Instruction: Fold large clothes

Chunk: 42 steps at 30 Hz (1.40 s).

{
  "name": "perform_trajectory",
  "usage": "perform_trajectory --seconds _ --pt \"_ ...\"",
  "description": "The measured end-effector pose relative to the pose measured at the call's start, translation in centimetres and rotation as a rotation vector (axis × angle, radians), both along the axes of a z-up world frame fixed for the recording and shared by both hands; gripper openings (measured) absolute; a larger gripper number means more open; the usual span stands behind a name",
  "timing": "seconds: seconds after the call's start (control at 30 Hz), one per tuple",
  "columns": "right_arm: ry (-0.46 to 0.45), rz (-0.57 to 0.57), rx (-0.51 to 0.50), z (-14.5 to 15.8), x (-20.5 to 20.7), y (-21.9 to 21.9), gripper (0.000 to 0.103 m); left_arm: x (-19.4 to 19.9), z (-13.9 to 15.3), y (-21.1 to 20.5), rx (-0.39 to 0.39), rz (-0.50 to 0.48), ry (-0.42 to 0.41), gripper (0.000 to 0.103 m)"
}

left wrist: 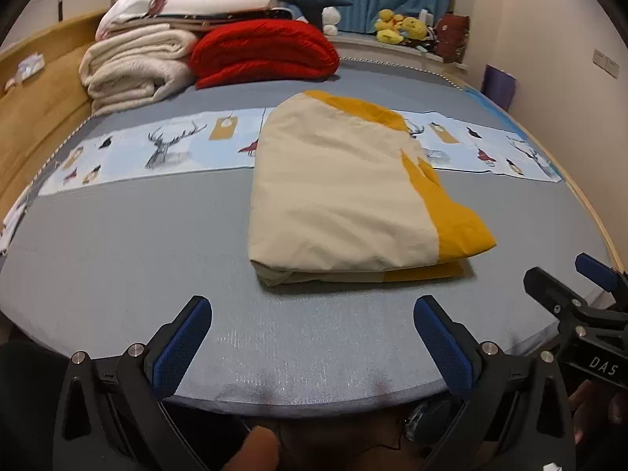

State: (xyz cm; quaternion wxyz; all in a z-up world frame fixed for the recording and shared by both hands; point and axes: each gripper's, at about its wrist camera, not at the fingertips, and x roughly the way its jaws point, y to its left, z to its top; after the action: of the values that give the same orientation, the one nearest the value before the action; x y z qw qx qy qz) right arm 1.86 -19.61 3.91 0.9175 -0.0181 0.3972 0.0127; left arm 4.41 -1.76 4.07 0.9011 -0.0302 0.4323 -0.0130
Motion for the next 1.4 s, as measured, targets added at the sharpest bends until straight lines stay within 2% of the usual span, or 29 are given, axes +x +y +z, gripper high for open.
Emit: perform_trajectory --seconds 0.5,1.4 --pt "0.019 0.053 -0.01 -1.0 1.6 2.0 0.103 0.4 -0.9 0.5 -0.026 0.006 0.012 0.102" --pt "0.018 0.052 -0.006 -1.1 1.9 2.2 0.103 1.0 -1.1 0.1 -0.048 0.013 0.02 0.102"
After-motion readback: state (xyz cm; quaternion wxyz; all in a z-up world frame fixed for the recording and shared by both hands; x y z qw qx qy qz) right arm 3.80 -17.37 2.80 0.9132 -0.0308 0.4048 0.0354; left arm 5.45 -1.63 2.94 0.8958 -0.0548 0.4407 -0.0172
